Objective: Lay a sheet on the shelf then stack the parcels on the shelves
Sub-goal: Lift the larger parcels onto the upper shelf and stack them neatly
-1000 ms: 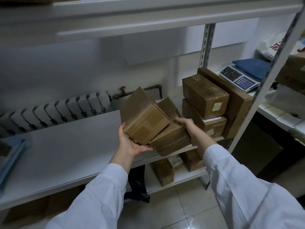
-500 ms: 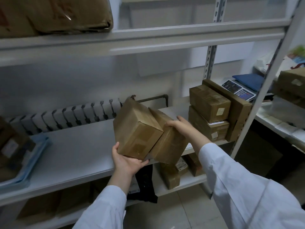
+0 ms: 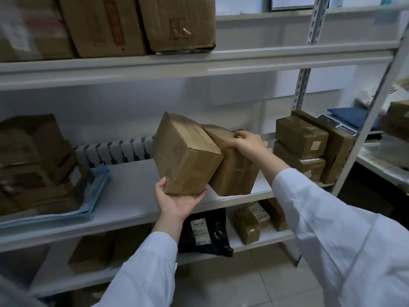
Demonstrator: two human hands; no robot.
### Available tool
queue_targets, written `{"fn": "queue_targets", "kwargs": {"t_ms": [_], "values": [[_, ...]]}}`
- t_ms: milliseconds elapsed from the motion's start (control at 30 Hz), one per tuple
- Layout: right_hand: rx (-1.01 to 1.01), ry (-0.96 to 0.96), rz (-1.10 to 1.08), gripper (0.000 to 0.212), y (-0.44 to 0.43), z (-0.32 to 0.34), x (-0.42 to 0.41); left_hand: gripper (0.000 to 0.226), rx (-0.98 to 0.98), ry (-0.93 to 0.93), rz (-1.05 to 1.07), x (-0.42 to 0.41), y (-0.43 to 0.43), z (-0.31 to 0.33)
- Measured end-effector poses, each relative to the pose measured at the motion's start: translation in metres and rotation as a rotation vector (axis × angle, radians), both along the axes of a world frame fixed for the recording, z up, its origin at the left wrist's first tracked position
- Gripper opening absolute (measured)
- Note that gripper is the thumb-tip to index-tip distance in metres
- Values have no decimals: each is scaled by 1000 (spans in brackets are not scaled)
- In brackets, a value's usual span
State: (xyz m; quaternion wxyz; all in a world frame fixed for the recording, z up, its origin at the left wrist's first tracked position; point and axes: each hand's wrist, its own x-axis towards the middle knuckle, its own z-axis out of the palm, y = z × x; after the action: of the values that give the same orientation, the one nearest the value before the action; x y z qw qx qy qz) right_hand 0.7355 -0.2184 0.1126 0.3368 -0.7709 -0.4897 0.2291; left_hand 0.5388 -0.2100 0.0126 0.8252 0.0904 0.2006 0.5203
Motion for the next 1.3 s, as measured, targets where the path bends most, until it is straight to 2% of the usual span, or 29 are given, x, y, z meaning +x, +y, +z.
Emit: {"fn": "queue_targets", "kwargs": {"t_ms": [67, 267, 467, 600, 733, 833, 867, 933, 1000, 1033, 1133, 1200, 1300], "values": [[40, -50, 6, 68, -6, 11, -11, 57, 51, -8, 3, -13, -4, -2], [149, -175, 65, 59, -19, 28, -36, 65, 115, -49, -31, -39, -19, -15], [252, -198, 170, 54, -20, 39, -35, 96, 210, -121, -58, -37, -33, -11], [290, -184, 335, 61, -26, 59, -27, 96, 355, -158, -88, -30, -50, -15], [309, -183, 486, 53, -31, 79, -15, 106, 290, -224, -15, -14, -60, -16], [355, -169, 569, 51, -35, 91, -5, 95, 345, -243, 63, -2, -67, -5], [374, -156, 593, 49, -37, 95, -2, 87, 385, -220, 84, 2, -72, 2], [418, -118, 644, 44, -40, 102, 5, 76, 295, -199, 163, 4, -67, 6], [474, -75, 694, 43, -42, 107, 13, 70, 244, -356, 41, 5, -68, 14], [510, -44, 712, 45, -43, 111, 16, 66, 276, -291, 7, -5, -64, 6], [617, 120, 746, 61, -51, 119, 24, 62, 638, -169, 152, -8, -67, 26], [685, 247, 754, 65, -53, 123, 28, 64, 812, -204, 96, -6, -74, 52], [769, 458, 719, 61, -55, 128, 35, 65, 788, -146, 83, -13, -71, 78]]}}
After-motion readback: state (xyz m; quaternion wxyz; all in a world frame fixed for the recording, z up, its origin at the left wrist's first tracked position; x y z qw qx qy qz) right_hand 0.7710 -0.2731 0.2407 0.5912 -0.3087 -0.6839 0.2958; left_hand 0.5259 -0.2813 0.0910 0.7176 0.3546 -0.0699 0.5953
